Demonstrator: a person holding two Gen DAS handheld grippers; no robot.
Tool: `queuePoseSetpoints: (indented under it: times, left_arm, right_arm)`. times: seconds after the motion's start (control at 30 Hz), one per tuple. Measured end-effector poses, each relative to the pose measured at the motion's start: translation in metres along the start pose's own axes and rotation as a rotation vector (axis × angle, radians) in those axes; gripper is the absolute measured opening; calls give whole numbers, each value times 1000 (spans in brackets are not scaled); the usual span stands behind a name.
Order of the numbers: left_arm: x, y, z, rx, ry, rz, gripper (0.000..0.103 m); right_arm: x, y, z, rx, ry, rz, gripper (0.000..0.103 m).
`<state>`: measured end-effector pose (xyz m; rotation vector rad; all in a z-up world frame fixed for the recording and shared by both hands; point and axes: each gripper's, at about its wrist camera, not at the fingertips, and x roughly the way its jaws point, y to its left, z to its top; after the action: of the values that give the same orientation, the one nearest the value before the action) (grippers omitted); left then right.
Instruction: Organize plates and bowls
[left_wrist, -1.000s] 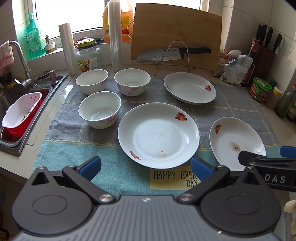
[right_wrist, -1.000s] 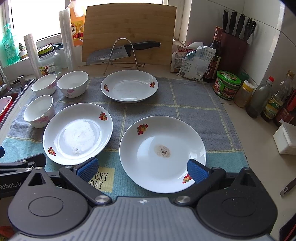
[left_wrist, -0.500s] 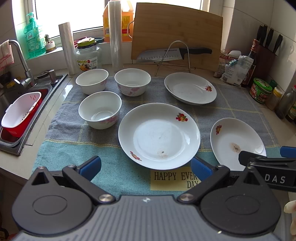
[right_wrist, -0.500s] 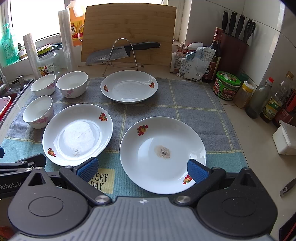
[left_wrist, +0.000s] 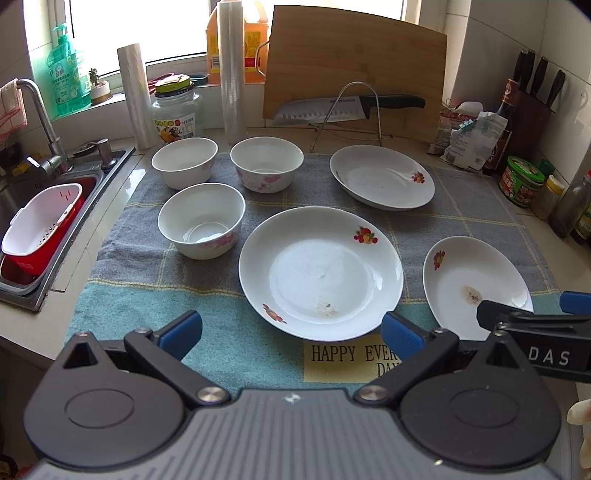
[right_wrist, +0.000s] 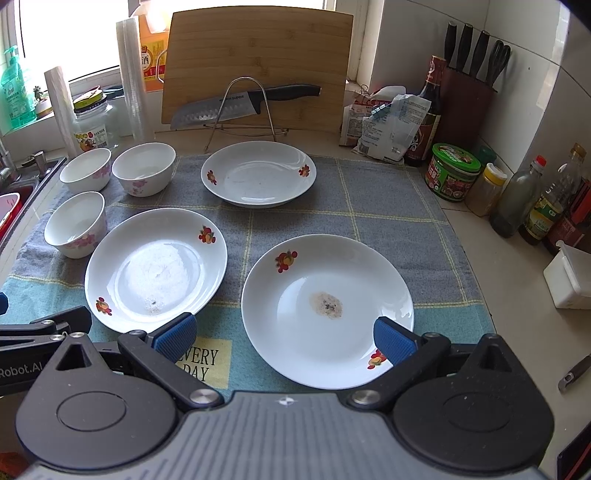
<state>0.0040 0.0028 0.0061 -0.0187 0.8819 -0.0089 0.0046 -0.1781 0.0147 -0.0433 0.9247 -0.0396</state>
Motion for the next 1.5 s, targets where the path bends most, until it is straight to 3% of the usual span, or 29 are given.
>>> queuePoseSetpoints:
  times: [0.77,1.1,1.5]
  left_arm:
    - [-4,20,2,56,-37,-72,102]
    - [3,16,-2,195,-61,-179,102]
    - [24,-32,-14,353,-46,-331,102]
  right_arm:
    - [-11,19,-2,17,-31,-38,103]
    - [-15,10,-13,23,-38,-44,103]
    - [-9,-42,-23,99,-31,-88,103]
